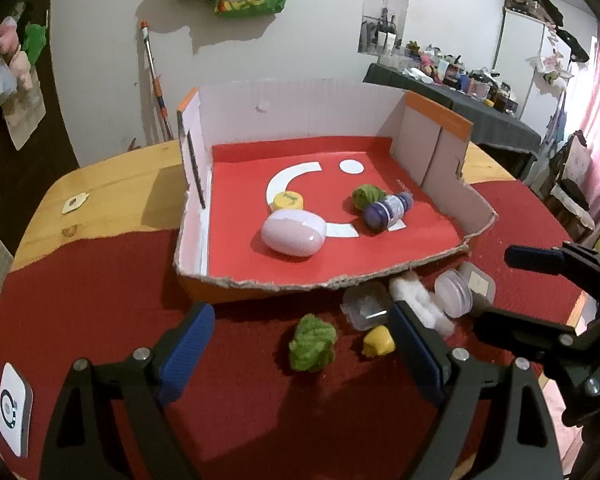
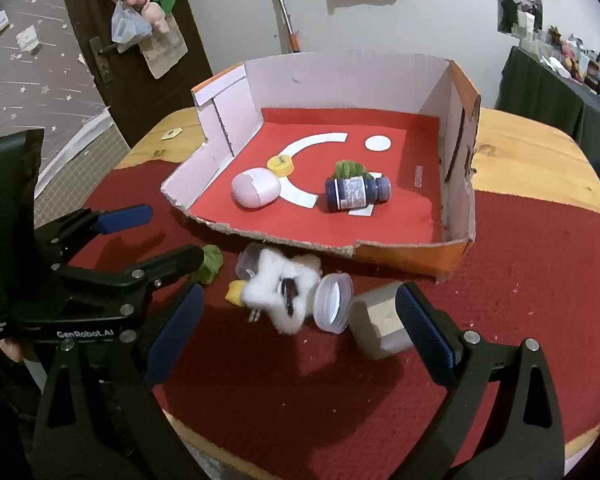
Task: Organize objects
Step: 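Withdraw both grippers from the box toward the items on the table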
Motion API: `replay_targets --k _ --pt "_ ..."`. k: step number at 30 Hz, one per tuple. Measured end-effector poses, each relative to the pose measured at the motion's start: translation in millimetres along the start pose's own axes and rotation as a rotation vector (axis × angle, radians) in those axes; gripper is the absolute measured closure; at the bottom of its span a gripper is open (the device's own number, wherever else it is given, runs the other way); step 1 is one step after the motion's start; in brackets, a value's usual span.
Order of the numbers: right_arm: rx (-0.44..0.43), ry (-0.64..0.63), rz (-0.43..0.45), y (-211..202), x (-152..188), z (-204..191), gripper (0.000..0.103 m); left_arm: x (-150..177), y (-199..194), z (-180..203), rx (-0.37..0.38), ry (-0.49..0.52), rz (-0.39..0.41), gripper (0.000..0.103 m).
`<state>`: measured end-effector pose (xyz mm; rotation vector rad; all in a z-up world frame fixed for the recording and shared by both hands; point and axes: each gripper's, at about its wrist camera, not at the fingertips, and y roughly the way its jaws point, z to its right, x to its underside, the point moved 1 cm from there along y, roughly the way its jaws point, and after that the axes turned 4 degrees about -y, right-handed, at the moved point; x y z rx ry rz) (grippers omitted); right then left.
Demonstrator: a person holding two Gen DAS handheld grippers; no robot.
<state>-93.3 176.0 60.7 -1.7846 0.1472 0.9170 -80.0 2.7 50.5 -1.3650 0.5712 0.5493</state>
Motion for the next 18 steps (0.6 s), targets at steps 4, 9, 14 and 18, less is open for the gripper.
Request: replay_targets --k 4,9,14,18 --pt "-0.009 0.003 -0.003 -2 5 -2 0.005 5 -1 -2 0.003 -0.013 -0.008 0.013" --pt "-0.022 0.001 -0.008 -4 11 -7 0.005 12 -2 -1 0.008 -0.018 -0.018 0.013" --pt "-0.037 0.003 -0.025 -2 19 -11 0.005 20 -2 0 0.013 -0.018 -0.029 0.013" --pt "-0.044 0.009 -0.036 1 25 -12 0.005 24 -3 0 0.015 -0.022 -0.034 0.013"
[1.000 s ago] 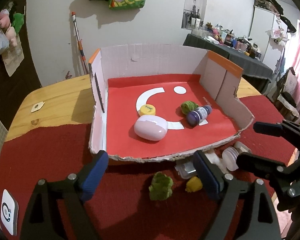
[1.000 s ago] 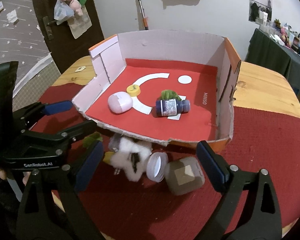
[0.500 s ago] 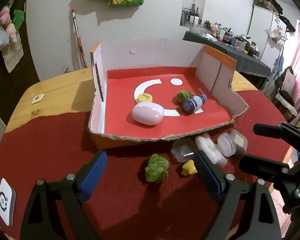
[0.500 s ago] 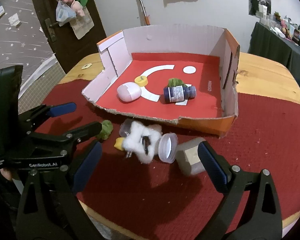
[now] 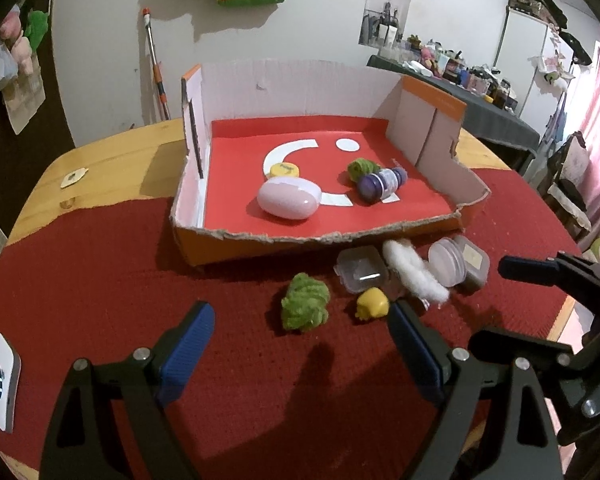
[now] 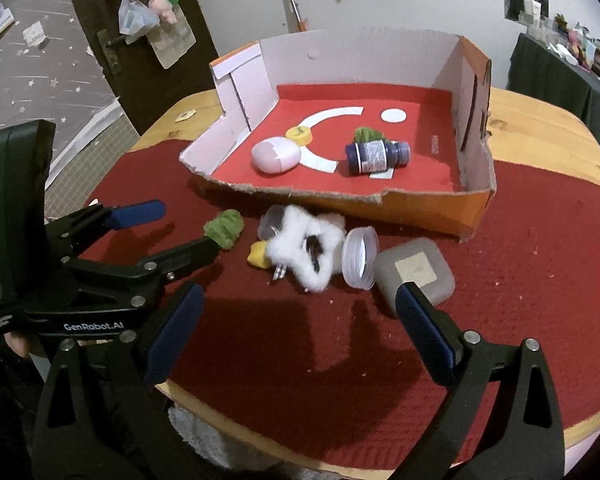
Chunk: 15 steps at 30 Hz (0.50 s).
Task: Organize objects
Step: 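Withdraw both grippers from the box toward the items on the table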
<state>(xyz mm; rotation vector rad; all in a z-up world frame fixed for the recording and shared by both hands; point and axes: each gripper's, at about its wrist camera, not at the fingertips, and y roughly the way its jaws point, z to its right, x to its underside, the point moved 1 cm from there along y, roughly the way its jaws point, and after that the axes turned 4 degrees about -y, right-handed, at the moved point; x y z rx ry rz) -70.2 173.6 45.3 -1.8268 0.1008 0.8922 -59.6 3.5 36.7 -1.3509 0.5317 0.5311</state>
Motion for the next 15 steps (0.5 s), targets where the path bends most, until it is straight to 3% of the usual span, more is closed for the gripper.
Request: replay_targets --k 15 --pt "-0.008 0.034 -0.039 11 18 7 0.005 16 8 -5 0.002 -0.023 -0.045 0.013"
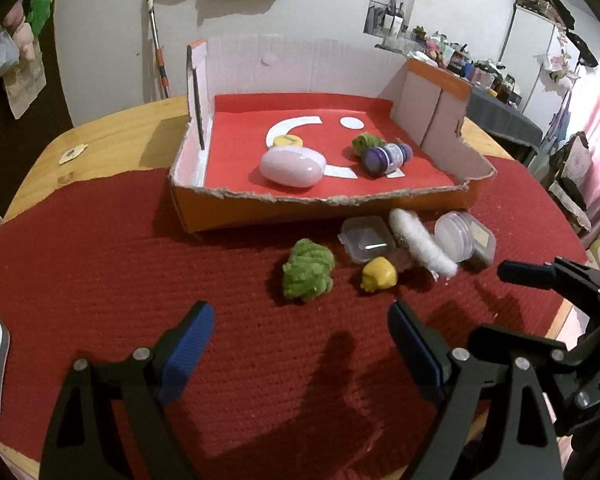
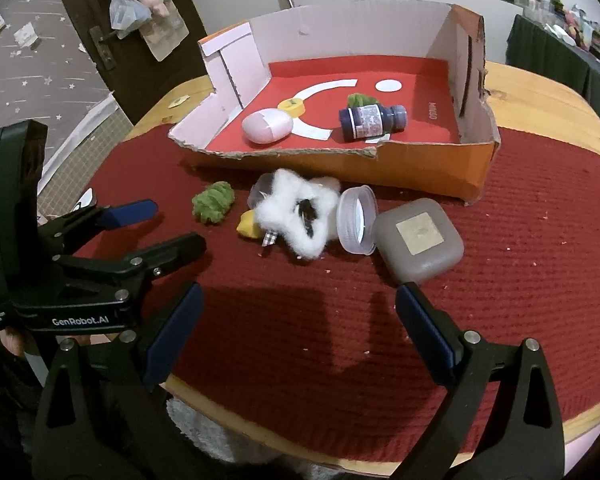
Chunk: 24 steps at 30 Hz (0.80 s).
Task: Organize objects
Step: 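Withdraw both grippers from the box toward the items on the table, then grasp the green yarn ball with the left gripper while the right gripper grasps the grey square case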
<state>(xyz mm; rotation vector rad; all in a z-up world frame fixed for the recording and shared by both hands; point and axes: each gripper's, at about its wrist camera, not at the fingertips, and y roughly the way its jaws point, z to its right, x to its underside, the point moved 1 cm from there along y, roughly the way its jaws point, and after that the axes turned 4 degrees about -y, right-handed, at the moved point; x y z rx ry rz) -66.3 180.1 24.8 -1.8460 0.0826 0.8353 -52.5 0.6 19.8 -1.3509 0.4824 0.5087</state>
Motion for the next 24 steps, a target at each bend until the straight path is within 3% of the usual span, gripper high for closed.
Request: replay_targets --k 10,15,17,24 --pt "0.045 0.029 0.026 -5 0 18 0.007 -1 4 -6 -0.024 -0.015 0.008 0.013" --pt "0.112 0.022 0.029 -4 -1 26 0.022 -2 7 -8 -0.02 -0.019 -0.003 0.016" --pt "0.152 0.012 0.033 -3 -2 30 0.033 -3 10 -8 -0.015 -0.024 -0.01 0.02" --pt "0.242 -0.02 0.013 9 -8 47 0.046 -6 19 -11 -0.01 -0.033 -0.028 0.028"
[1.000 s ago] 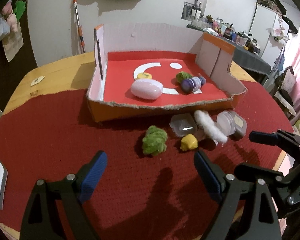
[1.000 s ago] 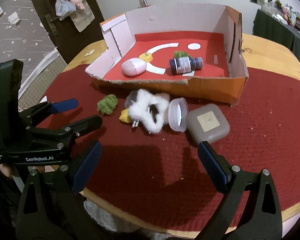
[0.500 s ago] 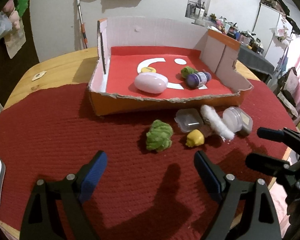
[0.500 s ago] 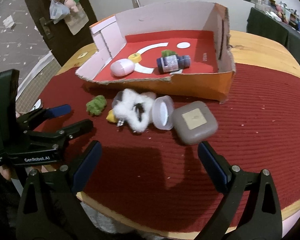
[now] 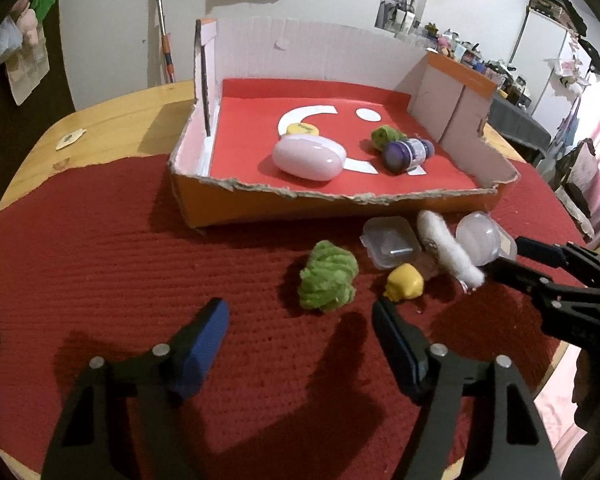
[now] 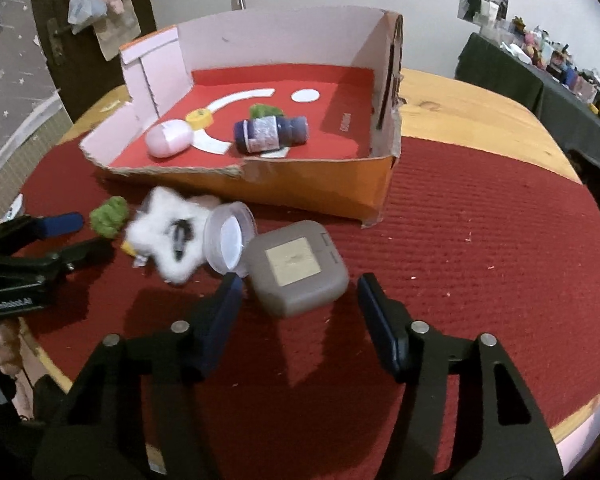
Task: Organize objects
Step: 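Grasp the green yarn ball with the left gripper while the right gripper grasps the grey square case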
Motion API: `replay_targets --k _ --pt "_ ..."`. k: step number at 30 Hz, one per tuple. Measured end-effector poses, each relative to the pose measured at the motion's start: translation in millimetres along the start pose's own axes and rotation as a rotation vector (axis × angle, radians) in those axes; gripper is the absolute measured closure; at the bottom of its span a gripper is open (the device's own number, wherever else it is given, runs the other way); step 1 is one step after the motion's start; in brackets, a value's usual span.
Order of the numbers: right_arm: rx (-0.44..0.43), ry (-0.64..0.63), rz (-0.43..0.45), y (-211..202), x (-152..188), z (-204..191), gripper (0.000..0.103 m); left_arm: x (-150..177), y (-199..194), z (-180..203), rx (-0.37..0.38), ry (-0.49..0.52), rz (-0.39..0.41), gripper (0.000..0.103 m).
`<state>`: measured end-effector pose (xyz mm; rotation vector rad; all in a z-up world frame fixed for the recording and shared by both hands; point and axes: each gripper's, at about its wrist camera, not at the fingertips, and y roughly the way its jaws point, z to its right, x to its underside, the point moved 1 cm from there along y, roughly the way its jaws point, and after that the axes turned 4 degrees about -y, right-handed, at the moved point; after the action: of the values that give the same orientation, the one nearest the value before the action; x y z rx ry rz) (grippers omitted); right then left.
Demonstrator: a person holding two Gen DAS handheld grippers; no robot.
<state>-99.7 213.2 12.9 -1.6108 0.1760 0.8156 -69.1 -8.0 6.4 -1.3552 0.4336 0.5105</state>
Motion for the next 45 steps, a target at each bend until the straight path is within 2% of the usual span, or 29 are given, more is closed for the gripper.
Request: replay_targets --k 3,6,12,15,17,19,33,40,45 --pt "-0.001 -0.012 -0.004 6 -2 1 0.046 -2 1 1 0.001 0.002 0.003 0.028" --pt "0.003 -0.029 0.002 10 -4 -2 0.051 -5 4 2 0.003 0.002 0.002 0.033" --pt "-0.008 -0.015 0.028 15 -9 -1 0.052 -11 7 3 0.005 0.0 0.006 0.044" --pt "-0.01 -0.011 0.036 15 -9 -1 0.052 -13 9 3 0.015 -0.001 0.006 0.053" --pt "-0.017 0.002 0.041 14 -8 0 0.052 -14 9 3 0.028 0.0 0.008 0.066" --pt "-0.024 0.012 0.049 11 -8 1 0.052 -15 8 5 0.06 -0.001 0.0 0.075" --pt "-0.11 -0.027 0.115 -25 -14 -29 0.052 -11 -9 8 0.065 0.001 0.027 0.075" --pt "-0.161 -0.047 0.134 -33 -18 -48 0.052 -10 -24 14 0.07 0.022 0.06 0.075" --pt "-0.166 -0.055 0.136 -35 -18 -51 0.052 -10 -25 14 0.076 0.019 0.065 0.075"
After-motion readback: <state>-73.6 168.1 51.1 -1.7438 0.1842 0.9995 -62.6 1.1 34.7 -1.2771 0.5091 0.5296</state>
